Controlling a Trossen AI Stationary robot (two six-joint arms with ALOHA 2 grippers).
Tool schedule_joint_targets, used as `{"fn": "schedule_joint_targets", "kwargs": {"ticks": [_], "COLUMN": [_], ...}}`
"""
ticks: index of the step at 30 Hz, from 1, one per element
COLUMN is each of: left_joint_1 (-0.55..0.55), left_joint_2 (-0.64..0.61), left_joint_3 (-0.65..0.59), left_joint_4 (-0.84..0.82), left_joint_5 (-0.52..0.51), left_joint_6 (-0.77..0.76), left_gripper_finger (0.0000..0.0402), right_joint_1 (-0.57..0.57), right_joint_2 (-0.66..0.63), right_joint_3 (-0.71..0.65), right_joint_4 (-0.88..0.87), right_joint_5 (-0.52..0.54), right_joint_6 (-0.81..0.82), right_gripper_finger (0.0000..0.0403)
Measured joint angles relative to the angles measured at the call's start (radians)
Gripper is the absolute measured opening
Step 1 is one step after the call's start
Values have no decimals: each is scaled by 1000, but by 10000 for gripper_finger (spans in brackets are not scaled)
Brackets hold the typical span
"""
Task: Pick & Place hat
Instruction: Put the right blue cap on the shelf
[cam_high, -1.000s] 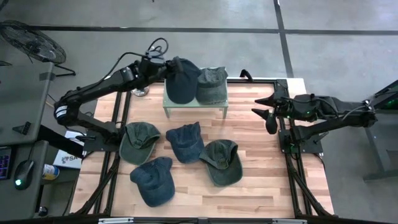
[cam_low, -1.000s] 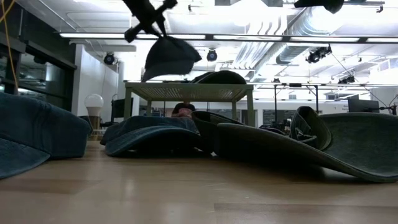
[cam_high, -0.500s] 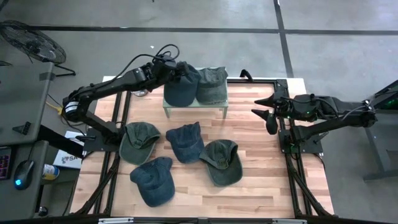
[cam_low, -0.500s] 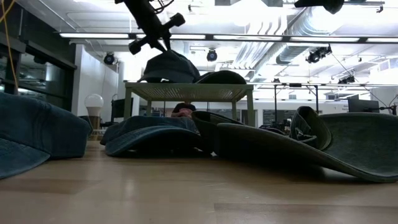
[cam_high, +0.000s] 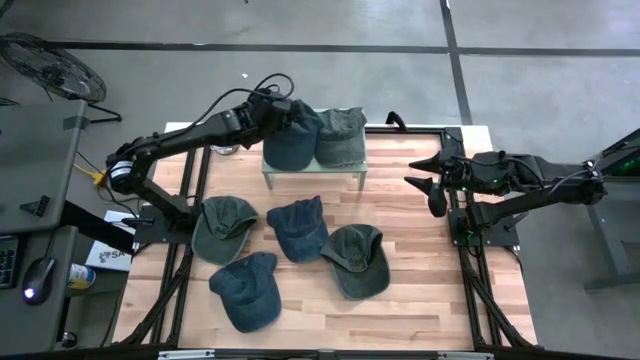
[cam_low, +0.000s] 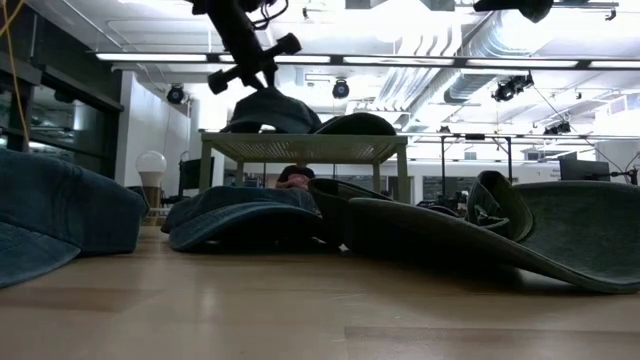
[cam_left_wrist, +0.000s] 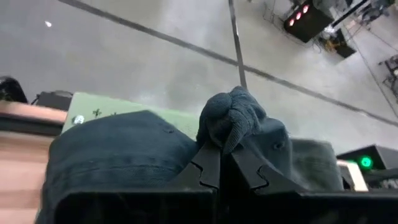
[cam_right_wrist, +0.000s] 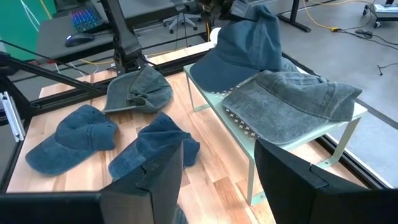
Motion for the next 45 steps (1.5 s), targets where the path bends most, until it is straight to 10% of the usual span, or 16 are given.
{"fn": "schedule_joint_targets", "kwargs": {"ticks": [12,27,45], "left_joint_1": [0,0,0], "left_joint_2": [54,52,45], "left_joint_3": [0,0,0], "left_joint_4": [4,96,155], "left_joint_5": [28,84,98], "left_joint_6": [11,117,220], "left_gripper_finger": [12,143,152], "right_joint_1": [0,0,0], "right_joint_2": [0,0,0], "right_joint_3": [0,0,0], "right_joint_4": [-10,-12,-14], "right_joint_5": [-18,-18,-31], "right_joint_6": [0,0,27], "right_gripper_finger": [192,192,192]}}
